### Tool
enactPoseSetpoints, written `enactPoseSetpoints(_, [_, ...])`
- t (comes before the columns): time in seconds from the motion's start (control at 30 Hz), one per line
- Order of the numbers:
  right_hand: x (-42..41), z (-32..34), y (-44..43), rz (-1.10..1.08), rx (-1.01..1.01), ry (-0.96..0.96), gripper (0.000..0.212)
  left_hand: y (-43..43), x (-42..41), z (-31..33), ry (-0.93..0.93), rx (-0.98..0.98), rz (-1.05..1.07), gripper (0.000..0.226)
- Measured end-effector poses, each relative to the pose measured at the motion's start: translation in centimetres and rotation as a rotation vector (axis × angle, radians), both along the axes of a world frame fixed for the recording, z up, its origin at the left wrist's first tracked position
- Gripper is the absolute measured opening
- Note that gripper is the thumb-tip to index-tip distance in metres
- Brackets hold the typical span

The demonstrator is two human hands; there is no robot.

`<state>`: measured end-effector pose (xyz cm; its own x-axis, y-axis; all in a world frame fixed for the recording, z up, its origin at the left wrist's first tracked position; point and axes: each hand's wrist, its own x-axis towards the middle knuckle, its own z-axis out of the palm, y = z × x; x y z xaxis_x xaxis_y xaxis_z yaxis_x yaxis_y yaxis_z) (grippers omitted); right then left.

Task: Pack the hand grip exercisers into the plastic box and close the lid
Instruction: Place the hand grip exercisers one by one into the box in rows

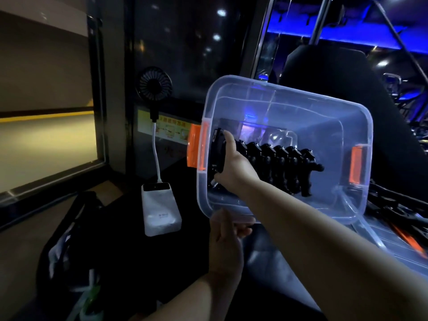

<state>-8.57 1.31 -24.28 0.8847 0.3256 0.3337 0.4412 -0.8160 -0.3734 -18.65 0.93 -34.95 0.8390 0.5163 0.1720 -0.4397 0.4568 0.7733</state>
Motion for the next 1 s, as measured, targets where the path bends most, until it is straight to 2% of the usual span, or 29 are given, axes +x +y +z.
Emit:
enactPoseSetpoints(0.2, [1.7, -0.4, 1.2, -0.066, -0.243, 0.009, 0.107, 0.2, 0.3, -0.5, 0.000, 0.020, -0.017, 0.025])
enactPoseSetpoints(0.43, [2.8, -0.8, 1.8, -0.104, -0.472, -0.200, 0.089, 0.3, 0.7, -0.9, 0.000, -0.007, -0.045, 0.029])
enactPoseSetpoints(0.6, [2.2, -1.0, 2.0, -0.105, -0.540, -0.300, 0.051, 0.3, 0.9, -1.2, 0.006, -0.021, -0.040, 0.035])
enactPoseSetpoints(0.73, [1.8, -0.3, 1.1, -0.085, -0.447, -0.293, 0.053, 0.3, 0.9, -1.2, -0.027, 0.006, -0.038, 0.033])
enactPoseSetpoints(0.87, [1.1, 0.2, -2.5, -0.091, -0.226, -0.415, 0.056, 0.2, 0.7, -0.9, -0.001, -0.062, -0.073, 0.070])
enactPoseSetpoints(0.9, [1.0, 0.1, -3.9, -0.107, -0.168, -0.441, 0.054, 0.2, 0.7, -0.9, 0.013, -0.058, -0.073, 0.073])
enactPoseSetpoints(1.0, [1.0, -0.7, -9.2, -0.218, -0.011, -0.499, 0.039, 0.3, 0.9, -1.3, 0.031, -0.023, -0.063, 0.062])
